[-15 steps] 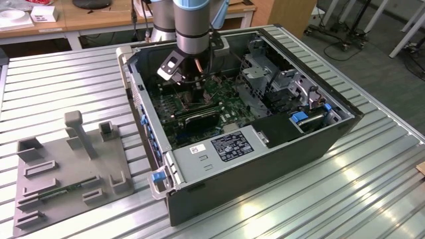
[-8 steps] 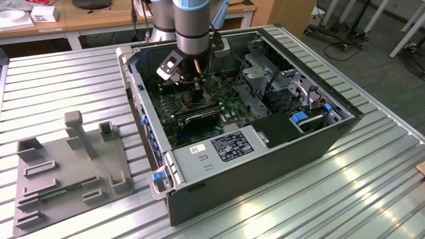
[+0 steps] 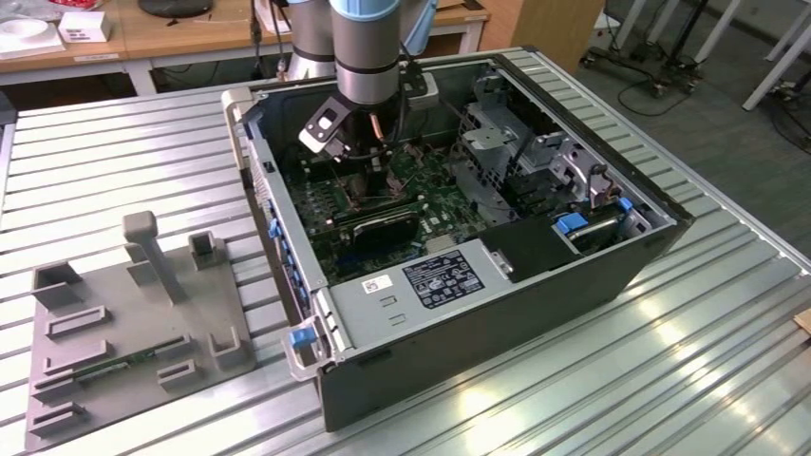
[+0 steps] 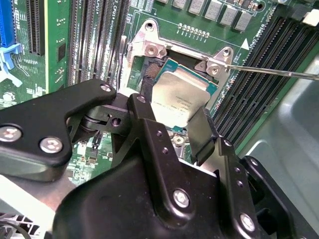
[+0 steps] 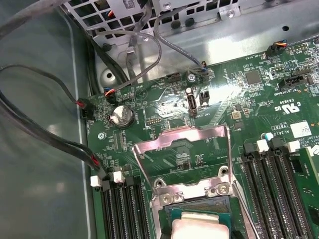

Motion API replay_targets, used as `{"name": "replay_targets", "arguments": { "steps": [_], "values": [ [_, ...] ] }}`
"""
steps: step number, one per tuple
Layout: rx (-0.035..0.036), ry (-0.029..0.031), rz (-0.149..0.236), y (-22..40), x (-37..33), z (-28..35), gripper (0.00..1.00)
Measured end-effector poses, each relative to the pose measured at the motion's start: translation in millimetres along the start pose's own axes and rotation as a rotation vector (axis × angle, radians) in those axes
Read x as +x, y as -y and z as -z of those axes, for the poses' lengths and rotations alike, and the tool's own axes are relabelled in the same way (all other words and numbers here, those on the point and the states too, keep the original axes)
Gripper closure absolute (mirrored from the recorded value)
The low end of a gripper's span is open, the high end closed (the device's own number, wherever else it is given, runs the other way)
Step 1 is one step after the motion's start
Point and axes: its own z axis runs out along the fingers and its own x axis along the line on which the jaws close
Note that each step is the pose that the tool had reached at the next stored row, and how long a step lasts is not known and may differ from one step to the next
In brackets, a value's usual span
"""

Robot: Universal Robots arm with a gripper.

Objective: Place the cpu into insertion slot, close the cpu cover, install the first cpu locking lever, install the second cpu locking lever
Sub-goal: 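Place the cpu into insertion slot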

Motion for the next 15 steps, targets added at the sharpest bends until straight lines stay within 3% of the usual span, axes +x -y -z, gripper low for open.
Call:
{"name": "replay_targets", "arguments": {
  "steps": [3,4,7,12,15],
  "values": [
    [0.0001,0.0001,0.000,0.0,0.0,0.0,0.44],
    [0.0001,0.0001,0.000,0.0,0.0,0.1,0.38],
    [-0.0001,0.0003,-0.003,0.0,0.0,0.1,0.38],
    [-0.0033,0.0056,-0.071,0.0,-0.1,0.1,0.38],
    [-0.0034,0.0063,-0.074,0.0,0.0,0.1,0.38]
  ]
}}
